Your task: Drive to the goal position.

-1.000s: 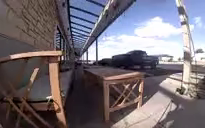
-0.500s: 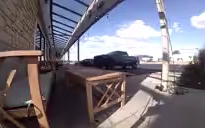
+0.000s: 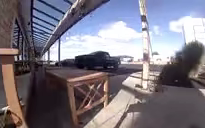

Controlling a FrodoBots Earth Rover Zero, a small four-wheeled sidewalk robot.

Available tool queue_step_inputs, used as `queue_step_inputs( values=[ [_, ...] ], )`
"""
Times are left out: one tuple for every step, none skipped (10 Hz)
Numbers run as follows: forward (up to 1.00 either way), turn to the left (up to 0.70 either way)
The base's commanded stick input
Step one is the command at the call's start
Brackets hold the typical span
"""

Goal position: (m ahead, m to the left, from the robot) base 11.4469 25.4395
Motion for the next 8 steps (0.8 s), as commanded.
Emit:
queue_step_inputs(
  values=[
    [0.00, -0.45],
    [0.00, -0.45],
    [0.00, -0.45],
    [0.00, -0.45],
    [0.00, -0.45],
    [0.00, -0.45],
    [0.02, -0.43],
    [0.19, -0.33]
  ],
)
